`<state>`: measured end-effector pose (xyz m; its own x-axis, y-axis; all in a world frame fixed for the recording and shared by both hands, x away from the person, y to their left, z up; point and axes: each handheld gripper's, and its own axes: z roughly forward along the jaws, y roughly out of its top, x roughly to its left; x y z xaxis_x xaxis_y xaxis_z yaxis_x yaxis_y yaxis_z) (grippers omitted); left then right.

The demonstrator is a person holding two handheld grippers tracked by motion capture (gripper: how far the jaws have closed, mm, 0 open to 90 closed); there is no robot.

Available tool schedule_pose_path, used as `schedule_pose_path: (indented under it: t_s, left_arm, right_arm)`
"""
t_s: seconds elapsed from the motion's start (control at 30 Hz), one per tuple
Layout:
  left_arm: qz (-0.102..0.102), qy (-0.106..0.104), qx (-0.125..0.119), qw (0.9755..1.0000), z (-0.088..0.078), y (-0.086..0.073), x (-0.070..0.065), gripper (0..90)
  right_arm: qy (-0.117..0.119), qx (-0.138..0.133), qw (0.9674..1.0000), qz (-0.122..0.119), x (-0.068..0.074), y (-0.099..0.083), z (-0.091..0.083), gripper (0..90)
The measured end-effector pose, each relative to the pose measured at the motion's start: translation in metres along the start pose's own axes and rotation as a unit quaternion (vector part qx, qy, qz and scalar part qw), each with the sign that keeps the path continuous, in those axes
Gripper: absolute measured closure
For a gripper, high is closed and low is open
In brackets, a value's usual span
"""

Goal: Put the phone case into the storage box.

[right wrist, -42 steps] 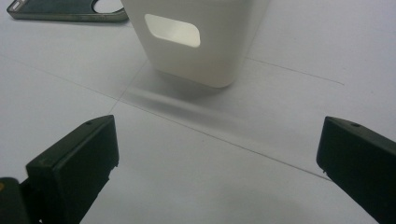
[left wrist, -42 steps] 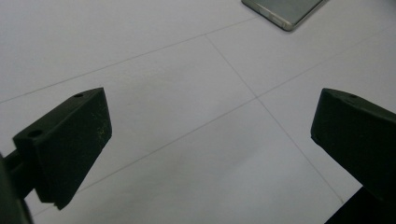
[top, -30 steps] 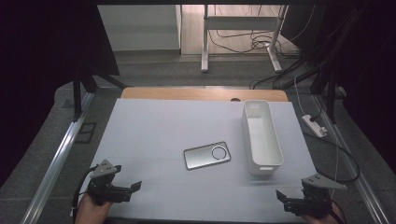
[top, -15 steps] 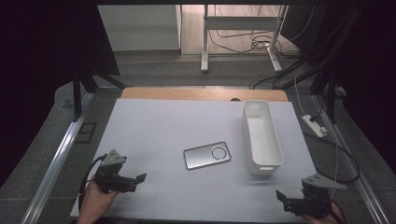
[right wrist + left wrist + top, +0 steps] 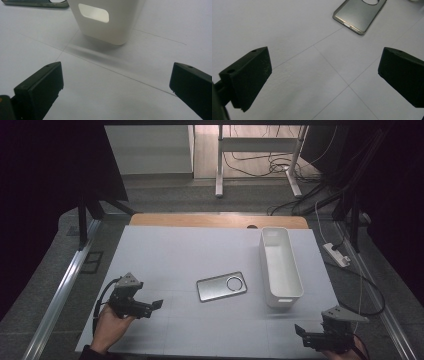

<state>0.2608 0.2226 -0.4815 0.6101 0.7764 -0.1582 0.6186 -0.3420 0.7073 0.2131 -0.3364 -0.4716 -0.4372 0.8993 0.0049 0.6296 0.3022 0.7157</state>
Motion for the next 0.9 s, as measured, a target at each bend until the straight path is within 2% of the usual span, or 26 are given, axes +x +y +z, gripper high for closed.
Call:
schedule_pose_path:
  t_s: [0.33, 0.9]
  left_arm:
    - [0.025, -0.015, 0.019, 0.9994, 0.019, 0.022, -0.005, 0.0]
    - [0.052, -0.034, 0.038, 0.9974, 0.045, 0.045, -0.013, 0.0]
  right_arm:
    - [0.001, -0.001, 1.0000, 0.000, 0.000, 0.000, 0.000, 0.0]
    - [0.002, -0.001, 1.0000, 0.002, -0.001, 0.000, 0.001, 0.0]
